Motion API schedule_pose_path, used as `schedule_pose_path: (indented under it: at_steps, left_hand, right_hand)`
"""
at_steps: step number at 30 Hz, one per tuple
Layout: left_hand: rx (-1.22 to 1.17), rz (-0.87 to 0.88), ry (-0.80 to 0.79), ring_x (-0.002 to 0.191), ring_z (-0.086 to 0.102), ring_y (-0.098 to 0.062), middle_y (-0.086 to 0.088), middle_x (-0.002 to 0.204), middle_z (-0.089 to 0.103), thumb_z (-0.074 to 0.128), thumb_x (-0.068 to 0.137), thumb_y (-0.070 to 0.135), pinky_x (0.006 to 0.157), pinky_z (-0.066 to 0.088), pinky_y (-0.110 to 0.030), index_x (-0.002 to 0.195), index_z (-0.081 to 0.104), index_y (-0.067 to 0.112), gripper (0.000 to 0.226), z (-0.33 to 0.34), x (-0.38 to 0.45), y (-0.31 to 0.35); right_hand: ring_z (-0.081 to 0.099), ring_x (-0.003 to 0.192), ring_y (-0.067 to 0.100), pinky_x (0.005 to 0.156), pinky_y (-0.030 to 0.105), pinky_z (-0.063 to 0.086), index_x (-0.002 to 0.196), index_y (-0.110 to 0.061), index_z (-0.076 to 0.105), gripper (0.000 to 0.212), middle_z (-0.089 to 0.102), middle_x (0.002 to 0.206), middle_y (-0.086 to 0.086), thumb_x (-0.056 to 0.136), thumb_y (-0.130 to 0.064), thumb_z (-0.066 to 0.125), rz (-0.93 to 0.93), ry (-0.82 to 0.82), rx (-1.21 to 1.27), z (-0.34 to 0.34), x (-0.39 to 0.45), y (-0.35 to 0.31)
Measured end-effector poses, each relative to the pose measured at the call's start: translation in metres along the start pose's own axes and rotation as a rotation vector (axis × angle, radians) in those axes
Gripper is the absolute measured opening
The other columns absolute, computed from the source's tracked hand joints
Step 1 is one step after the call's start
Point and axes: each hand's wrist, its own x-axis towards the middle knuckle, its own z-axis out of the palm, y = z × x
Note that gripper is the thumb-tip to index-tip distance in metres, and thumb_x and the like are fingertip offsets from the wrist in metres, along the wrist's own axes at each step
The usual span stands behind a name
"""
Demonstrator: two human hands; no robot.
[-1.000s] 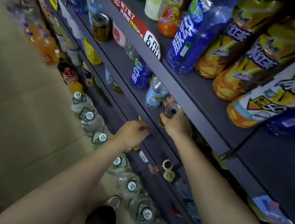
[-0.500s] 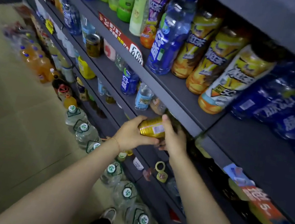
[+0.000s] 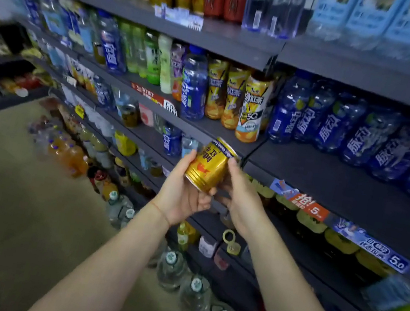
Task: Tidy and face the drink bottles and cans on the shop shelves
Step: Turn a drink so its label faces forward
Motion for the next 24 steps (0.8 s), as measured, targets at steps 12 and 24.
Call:
schedule_pose_path:
  at_steps: [12, 24]
  left_hand:
    - [0.617, 0.475, 0.392, 0.084, 0.068, -0.019, -0.007, 0.104, 0.068, 0.056, 0.096, 0.039, 0.075, 0.057, -0.039, 0.110, 0.058, 0.018, 0.026, -0.054, -0.071, 0.185]
    - [0.859, 0.589, 0.278, 0.059, 0.064, -0.019, -0.009, 0.081, 0.068, 0.054, 0.097, 0.021, 0.061, 0.049, -0.033, 0.102, 0.058, 0.016, 0.009, -0.168, -0.060, 0.338]
  right_hand:
    - [0.068, 0.094, 0.009, 0.085, 0.030, 0.053, 0.101, -0.032, 0.063, 0.033, 0.071, 0.103, -0.010, 0.077, -0.049, 0.078, -0.328, 0.190, -0.025, 0.168, 0.025, -0.099]
    - [0.060, 0.092, -0.005, 0.072, 0.014, 0.045, 0.113, -0.033, 0.060, 0.047, 0.065, 0.103, -0.020, 0.074, -0.047, 0.082, -0.564, 0.311, -0.287, 0.305, 0.112, -0.166]
